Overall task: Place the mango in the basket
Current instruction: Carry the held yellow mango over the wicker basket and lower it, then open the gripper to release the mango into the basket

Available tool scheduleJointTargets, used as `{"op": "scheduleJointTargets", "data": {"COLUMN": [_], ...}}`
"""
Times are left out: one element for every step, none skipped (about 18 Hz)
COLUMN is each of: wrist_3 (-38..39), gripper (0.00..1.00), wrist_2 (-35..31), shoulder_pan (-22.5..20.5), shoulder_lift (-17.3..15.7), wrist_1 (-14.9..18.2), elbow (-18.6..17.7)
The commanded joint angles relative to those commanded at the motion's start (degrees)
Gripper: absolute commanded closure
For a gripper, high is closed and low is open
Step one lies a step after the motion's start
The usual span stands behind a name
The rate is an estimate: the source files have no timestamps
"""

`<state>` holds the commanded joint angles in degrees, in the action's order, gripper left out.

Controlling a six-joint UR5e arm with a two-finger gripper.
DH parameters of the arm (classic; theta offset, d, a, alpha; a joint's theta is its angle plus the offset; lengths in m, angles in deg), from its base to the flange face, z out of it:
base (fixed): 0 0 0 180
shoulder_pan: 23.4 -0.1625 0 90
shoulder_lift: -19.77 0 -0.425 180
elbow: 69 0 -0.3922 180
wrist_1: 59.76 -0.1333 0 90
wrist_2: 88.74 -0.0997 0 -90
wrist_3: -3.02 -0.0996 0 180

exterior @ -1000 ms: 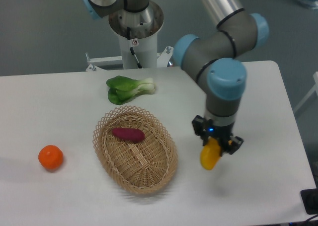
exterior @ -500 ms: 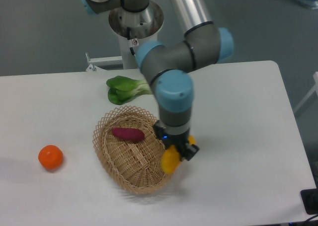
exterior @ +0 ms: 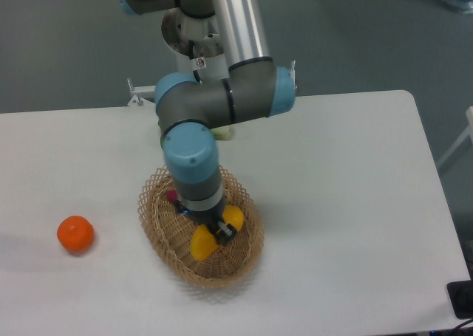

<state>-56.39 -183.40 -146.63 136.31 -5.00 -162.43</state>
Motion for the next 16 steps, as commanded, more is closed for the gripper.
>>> {"op": "scheduleJointTargets", "data": {"wrist_3": [0.00, 0.09, 0.09, 0.09, 0.09, 0.09, 0.17, 0.18, 0.26, 0.44, 1.22, 2.71, 4.55, 6.40, 8.94, 11.05], "gripper": [0.39, 0.38, 0.36, 0.33, 0.29, 0.27, 0.23, 0.18, 0.11, 0.03, 0.00, 0.00, 0.00, 0.00, 0.00, 0.00], "wrist_2": [0.00, 0.00, 0.00, 0.00, 0.00, 0.00, 0.00, 0.00, 0.00, 0.09, 0.17, 0.35, 0.44, 0.44, 0.35, 0.18], "shoulder_pan": [0.18, 0.27, 0.27, 0.27, 0.27, 0.27, 0.27, 0.27, 0.27, 0.27, 0.27, 0.27, 0.27, 0.27, 0.27, 0.27], "shoulder_lift": [0.26, 0.53, 0.62, 0.53, 0.53, 0.62, 0.62, 0.71, 0.79, 0.79, 0.71, 0.45, 0.27, 0.27, 0.27, 0.62], "wrist_1": [-0.27, -0.53, -0.71, -0.80, -0.88, -0.89, -0.89, -1.15, -2.02, -3.16, -3.95, -4.05, -4.14, -4.14, -4.22, -4.31], "elbow": [0.09, 0.09, 0.09, 0.09, 0.09, 0.09, 0.09, 0.26, 0.18, 0.18, 0.26, 0.18, 0.00, 0.00, 0.17, 0.61]}}
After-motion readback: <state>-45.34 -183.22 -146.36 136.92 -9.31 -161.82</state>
